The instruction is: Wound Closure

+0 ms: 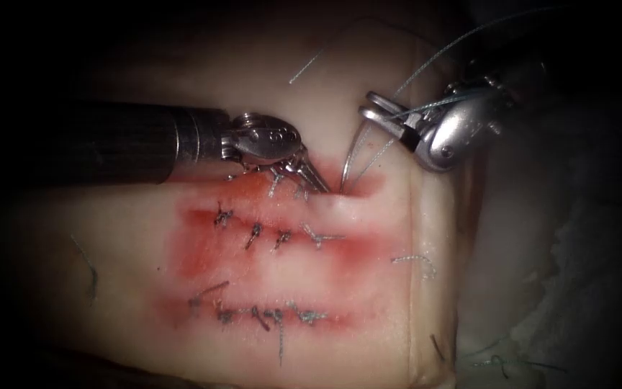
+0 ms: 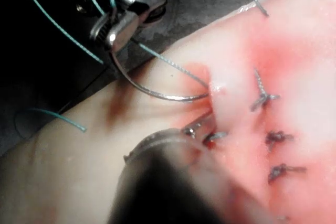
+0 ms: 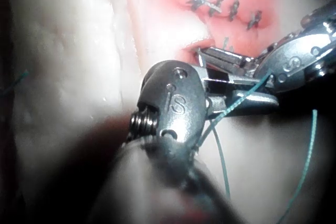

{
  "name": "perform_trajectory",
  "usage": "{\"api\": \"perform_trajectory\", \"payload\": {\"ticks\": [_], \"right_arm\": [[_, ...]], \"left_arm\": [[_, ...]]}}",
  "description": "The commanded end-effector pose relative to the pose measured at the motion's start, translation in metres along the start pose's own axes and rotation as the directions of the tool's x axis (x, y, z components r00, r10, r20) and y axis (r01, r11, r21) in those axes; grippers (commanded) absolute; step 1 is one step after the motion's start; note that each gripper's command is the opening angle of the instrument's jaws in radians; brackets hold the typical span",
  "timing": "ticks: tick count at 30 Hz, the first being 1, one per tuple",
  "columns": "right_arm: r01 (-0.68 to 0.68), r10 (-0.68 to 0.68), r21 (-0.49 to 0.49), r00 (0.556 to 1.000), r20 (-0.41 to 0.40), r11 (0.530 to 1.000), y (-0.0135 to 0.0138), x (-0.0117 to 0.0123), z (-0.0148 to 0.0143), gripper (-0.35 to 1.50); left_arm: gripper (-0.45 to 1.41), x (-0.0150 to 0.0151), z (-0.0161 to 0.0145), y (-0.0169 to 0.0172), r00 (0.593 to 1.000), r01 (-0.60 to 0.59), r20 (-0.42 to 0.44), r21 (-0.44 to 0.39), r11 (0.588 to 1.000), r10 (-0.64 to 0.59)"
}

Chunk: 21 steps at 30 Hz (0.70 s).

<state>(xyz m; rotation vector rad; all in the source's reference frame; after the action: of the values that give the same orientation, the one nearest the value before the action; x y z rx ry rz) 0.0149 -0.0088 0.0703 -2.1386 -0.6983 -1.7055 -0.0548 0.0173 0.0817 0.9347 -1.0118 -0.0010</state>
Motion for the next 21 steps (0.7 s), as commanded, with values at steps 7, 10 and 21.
{"api": "perform_trajectory", "payload": {"ticks": [7, 10, 21], "right_arm": [[-0.022, 0.022, 0.007, 1.0, 0.003, 1.0, 0.0004, 0.0004, 0.0007, -0.35], [-0.034, 0.034, 0.019, 0.999, -0.004, 0.999, 0.0005, 0.0003, 0.0007, -0.35], [-0.068, 0.069, 0.045, 0.997, -0.018, 0.997, 0.0007, 0.0003, 0.0006, -0.35]], "left_arm": [[-0.45, -0.0005, 0.0002, 0.0009, 1.0, -0.003, 0.001, -0.002, 1.0, 0.003], [-0.45, -0.0005, 0.0001, 0.0009, 1.0, -0.003, 0.001, -0.001, 1.0, 0.003], [-0.45, -0.0007, -0.0001, 0.0009, 1.0, -0.003, 0.003, -0.002, 1.0, 0.003]]}}
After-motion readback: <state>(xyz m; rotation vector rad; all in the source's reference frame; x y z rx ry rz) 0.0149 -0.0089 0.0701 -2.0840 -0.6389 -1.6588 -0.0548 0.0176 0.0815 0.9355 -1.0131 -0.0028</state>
